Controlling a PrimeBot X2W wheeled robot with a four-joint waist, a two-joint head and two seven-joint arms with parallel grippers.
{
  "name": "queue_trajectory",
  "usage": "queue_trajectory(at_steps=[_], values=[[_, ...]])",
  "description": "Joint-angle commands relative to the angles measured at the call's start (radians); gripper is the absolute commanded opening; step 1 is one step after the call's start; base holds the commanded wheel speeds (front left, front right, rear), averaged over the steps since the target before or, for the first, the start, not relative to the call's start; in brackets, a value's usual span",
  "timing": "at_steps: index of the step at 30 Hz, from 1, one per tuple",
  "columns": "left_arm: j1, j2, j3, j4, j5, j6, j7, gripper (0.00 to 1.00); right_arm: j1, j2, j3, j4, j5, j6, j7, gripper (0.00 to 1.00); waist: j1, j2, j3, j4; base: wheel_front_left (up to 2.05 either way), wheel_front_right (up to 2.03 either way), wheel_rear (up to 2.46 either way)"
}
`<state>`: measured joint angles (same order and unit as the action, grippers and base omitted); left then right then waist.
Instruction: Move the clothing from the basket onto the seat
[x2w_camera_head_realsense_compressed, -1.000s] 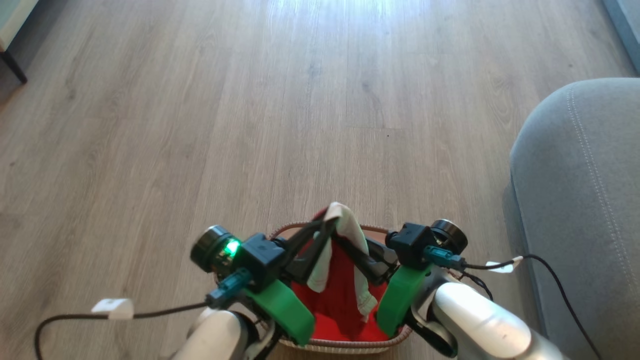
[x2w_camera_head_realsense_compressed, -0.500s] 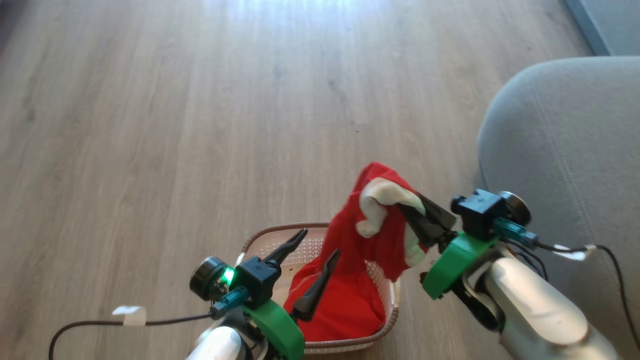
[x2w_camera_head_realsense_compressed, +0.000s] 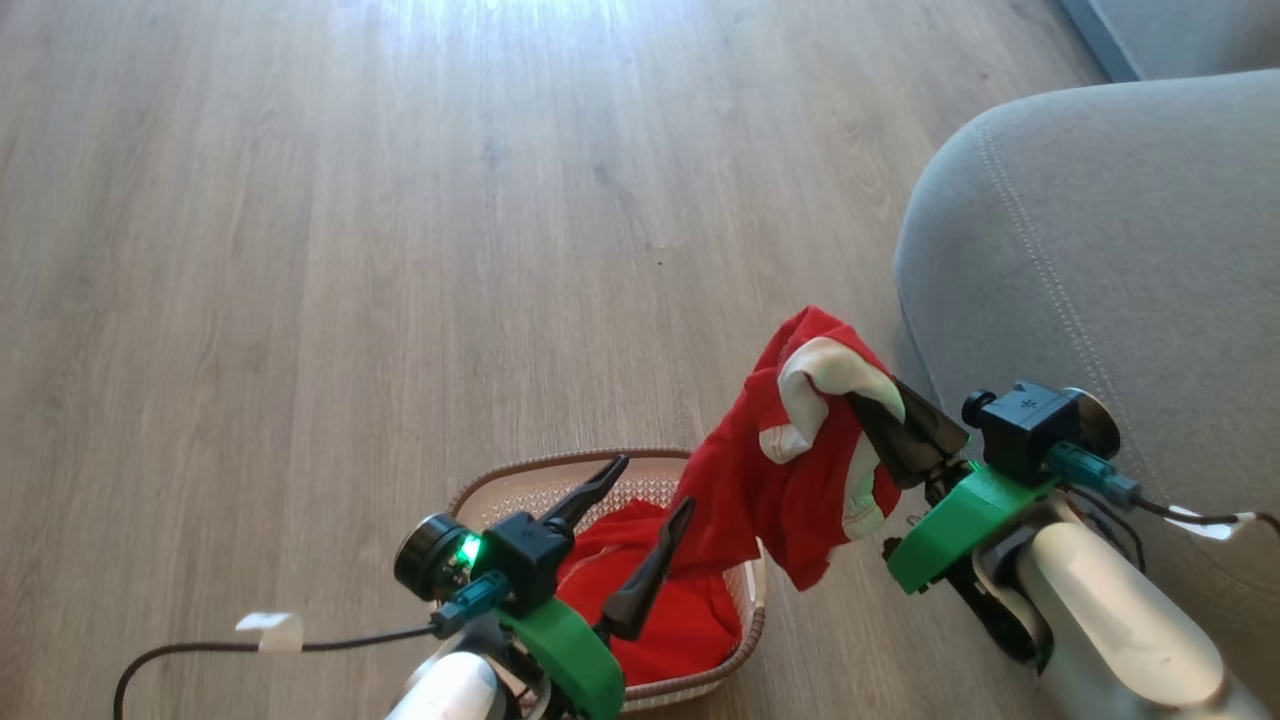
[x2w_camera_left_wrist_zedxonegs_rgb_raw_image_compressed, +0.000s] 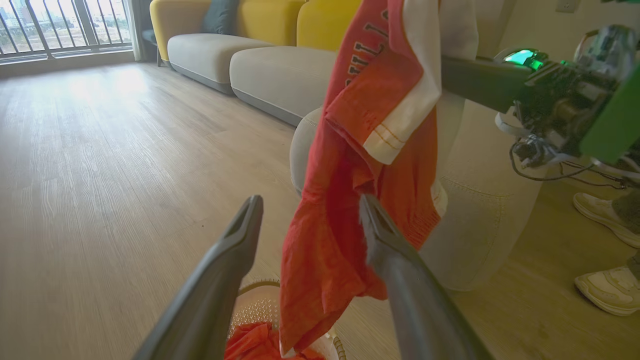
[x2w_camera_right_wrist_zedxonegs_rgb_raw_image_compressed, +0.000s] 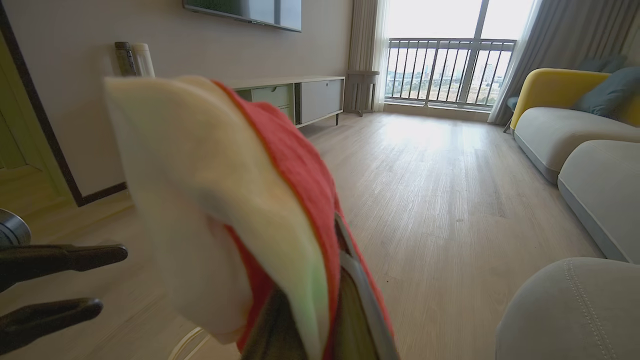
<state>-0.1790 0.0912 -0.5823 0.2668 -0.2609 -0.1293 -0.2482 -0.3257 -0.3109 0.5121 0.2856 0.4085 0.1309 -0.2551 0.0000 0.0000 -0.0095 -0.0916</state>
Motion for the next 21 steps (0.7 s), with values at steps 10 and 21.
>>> queue_trajectory(at_steps=[10, 21], values=[[-0.005, 0.004, 0.053, -0.071, 0.004, -0.001, -0.013, 1.00, 0.004, -0.019, -0.029, -0.060, -0.017, 0.000, -0.007, 0.00, 0.0000, 0.0000, 0.010, -0.127, 0.00, 0.00, 0.00], [-0.037, 0.008, 0.034, -0.088, 0.009, -0.001, -0.013, 1.00, -0.003, -0.027, -0.132, -0.072, -0.012, 0.000, -0.007, 0.00, 0.0000, 0.0000, 0.113, -0.220, 0.00, 0.00, 0.00]])
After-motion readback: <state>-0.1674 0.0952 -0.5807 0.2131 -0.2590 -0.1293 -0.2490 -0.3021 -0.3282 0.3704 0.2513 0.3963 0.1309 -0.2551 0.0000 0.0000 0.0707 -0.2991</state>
